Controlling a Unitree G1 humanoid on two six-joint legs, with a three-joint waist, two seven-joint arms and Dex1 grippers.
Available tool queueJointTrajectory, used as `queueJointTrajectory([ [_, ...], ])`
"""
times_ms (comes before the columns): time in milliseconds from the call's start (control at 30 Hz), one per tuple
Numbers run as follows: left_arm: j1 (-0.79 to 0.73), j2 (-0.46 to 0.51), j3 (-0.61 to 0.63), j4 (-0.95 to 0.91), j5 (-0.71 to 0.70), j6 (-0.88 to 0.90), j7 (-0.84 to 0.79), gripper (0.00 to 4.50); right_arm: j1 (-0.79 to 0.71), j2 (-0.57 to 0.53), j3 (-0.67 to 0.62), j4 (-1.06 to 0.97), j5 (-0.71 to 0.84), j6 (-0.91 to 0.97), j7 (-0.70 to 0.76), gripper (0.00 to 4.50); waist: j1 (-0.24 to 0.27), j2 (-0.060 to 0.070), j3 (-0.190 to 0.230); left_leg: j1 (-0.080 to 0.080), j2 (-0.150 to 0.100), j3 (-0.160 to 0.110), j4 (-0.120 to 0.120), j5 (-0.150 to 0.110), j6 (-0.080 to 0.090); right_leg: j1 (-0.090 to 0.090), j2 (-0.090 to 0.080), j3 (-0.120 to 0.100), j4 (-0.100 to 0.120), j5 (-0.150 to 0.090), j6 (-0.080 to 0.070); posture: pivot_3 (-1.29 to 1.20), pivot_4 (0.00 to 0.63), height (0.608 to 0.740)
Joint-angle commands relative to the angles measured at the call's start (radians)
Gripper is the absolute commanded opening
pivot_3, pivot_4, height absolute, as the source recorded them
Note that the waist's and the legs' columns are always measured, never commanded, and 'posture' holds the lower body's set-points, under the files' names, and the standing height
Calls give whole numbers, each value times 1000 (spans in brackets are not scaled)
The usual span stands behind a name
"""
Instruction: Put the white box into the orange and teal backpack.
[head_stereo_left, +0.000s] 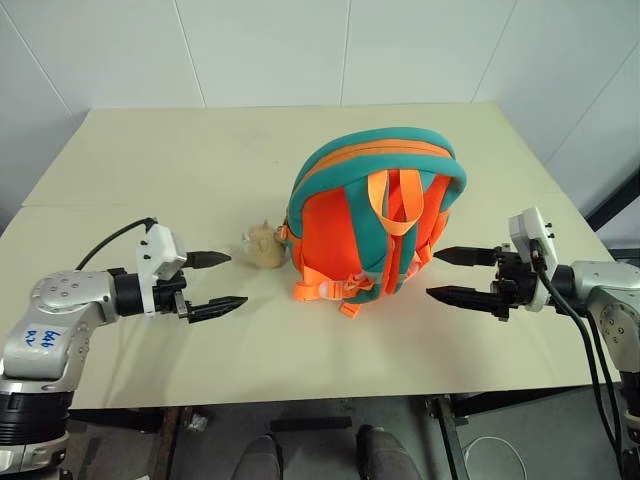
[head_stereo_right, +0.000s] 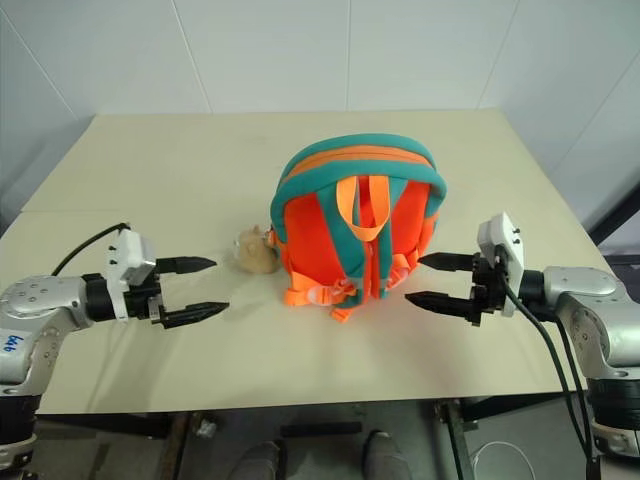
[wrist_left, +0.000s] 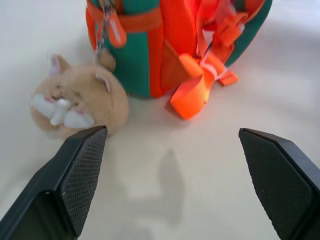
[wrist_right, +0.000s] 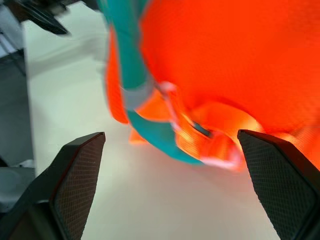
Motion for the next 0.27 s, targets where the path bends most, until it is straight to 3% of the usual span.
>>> queueJointTrajectory([
  [33,52,13,47,-47,-33,-4,3,4500,-5,-1,-21,82,-73,-137,-22,4485,-3,0,0,0,0,1,0,0,0,0,0,0,0,0,0,0,150,740],
  [167,122,-17,87,-96,-51,16,71,4500,22,-15,-33,141,-117,-228,-22,4485,-2,0,0,0,0,1,0,0,0,0,0,0,1,0,1,0,150,740],
  [267,108,-5,62,-84,-40,10,76,4500,-51,12,-37,194,-115,-242,-54,4485,0,0,0,0,0,1,0,0,0,0,0,1,1,2,3,0,150,740],
])
